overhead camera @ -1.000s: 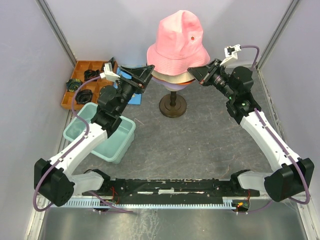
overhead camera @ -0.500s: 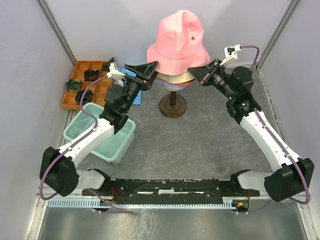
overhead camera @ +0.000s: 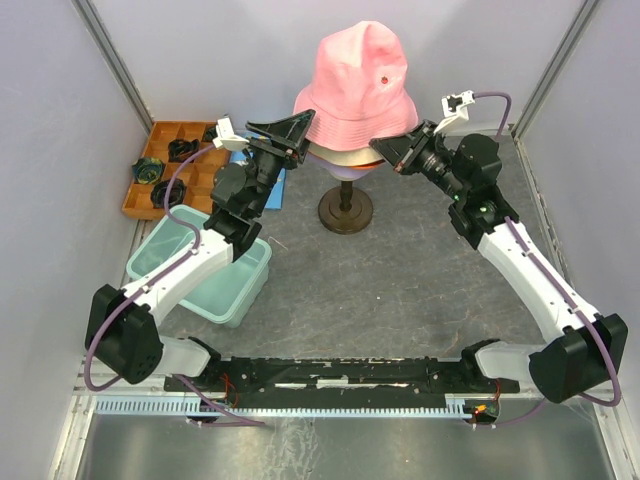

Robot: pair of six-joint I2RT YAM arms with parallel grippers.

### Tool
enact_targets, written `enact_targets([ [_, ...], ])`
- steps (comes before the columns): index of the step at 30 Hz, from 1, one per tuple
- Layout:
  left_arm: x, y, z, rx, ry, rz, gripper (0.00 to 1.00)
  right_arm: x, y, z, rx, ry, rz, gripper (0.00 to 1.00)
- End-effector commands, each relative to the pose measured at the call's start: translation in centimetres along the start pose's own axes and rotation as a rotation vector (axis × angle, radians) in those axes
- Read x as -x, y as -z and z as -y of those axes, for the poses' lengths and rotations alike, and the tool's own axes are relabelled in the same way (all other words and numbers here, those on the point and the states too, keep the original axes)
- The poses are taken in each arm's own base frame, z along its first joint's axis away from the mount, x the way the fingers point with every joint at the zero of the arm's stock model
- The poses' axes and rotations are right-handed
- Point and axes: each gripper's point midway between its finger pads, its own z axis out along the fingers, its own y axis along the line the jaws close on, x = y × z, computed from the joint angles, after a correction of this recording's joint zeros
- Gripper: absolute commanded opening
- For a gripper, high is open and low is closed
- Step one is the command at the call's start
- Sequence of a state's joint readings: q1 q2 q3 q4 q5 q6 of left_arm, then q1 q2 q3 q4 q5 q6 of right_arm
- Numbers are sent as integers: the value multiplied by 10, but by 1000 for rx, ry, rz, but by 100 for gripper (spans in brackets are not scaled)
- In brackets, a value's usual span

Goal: Stack the hats
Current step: Stack the hat on the hat.

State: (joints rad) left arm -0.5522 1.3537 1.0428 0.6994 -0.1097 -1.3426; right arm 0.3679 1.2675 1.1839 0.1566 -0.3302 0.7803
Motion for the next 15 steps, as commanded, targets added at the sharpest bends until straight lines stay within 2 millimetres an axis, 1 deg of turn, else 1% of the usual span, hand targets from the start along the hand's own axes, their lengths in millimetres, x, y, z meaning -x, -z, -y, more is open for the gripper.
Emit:
enact_targets([
  [1, 10, -5, 34, -104, 53, 51, 52, -29, -3, 8, -17, 0, -94, 0],
  [4, 11, -5, 27, -90, 67, 63, 34, -30, -4, 6, -13, -1, -105, 0],
  [6, 11, -5, 22, -82, 66, 67, 25, -31, -5, 4, -15, 4, -130, 0],
  [8, 11, -4, 15, -72, 58, 69, 22, -33, -4, 4, -39, -1, -177, 8],
  [10, 13, -5, 9, -61, 46, 71, 20, -34, -3, 0, -29, 3, -207, 16],
  [12, 14, -7, 4, -56, 37, 61, 20, -31, -1, -6, -15, 8, -203, 19],
  [15, 22, -10, -2, -55, 24, 55, 19, -29, 3, -12, 5, 24, -204, 27],
])
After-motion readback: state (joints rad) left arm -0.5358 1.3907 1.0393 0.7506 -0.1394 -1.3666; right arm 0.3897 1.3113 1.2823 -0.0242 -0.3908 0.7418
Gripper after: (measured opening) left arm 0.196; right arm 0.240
